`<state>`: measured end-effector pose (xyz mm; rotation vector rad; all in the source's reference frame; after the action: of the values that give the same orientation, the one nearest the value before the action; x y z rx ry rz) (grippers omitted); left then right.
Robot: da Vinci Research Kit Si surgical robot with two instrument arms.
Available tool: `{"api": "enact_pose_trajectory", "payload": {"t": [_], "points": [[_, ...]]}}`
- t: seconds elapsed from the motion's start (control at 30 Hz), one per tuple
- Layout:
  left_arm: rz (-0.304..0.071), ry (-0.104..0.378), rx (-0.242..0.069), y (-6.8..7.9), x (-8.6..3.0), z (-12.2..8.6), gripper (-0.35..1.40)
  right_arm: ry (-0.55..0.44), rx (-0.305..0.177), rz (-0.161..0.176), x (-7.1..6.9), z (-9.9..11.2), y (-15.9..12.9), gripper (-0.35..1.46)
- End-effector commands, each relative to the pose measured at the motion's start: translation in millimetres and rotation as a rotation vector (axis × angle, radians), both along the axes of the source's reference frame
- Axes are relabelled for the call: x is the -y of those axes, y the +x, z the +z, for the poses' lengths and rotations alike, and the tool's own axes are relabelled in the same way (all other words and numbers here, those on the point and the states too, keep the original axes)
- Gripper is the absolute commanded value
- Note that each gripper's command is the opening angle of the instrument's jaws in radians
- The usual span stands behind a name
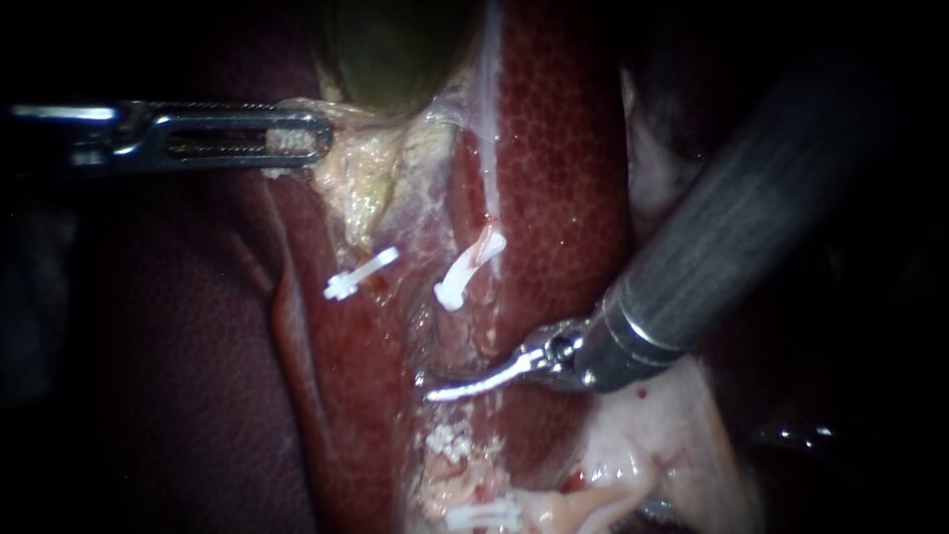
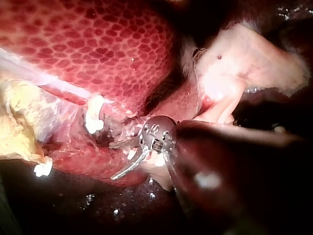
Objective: Go back from the cut right tube
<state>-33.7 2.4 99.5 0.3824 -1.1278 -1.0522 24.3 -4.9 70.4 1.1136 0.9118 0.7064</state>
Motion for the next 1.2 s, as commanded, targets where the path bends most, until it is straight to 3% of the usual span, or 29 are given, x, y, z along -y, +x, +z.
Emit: {"api": "enact_pose_trajectory", "payload": {"t": [0.03,0.1,0.2,0.4,0.93,1.2], "points": [[0.000,0.000,0.000,0.0,0.0,0.0,-0.35,-0.036,-0.019,-0.009,0.1,0.1,-0.2,1.43],[0.000,0.000,0.000,0.0,0.0,0.0,-0.35,-0.130,-0.067,-0.030,0.0,0.0,-0.9,1.43],[0.000,0.000,0.000,0.1,0.0,0.0,-0.35,-0.267,-0.112,-0.028,-0.3,-0.4,-2.1,1.43],[-0.002,-0.002,0.002,0.0,0.1,0.1,-0.35,-0.429,-0.165,-0.034,-1.6,-1.7,-4.1,1.43],[-0.001,-0.003,-0.001,-0.1,0.2,0.6,-0.35,-0.598,-0.153,0.012,-6.2,-8.5,-8.5,1.43],[-0.001,-0.004,-0.002,-0.2,0.2,0.7,-0.35,-0.623,-0.135,0.027,-7.2,-10.0,-9.3,1.43]]}}
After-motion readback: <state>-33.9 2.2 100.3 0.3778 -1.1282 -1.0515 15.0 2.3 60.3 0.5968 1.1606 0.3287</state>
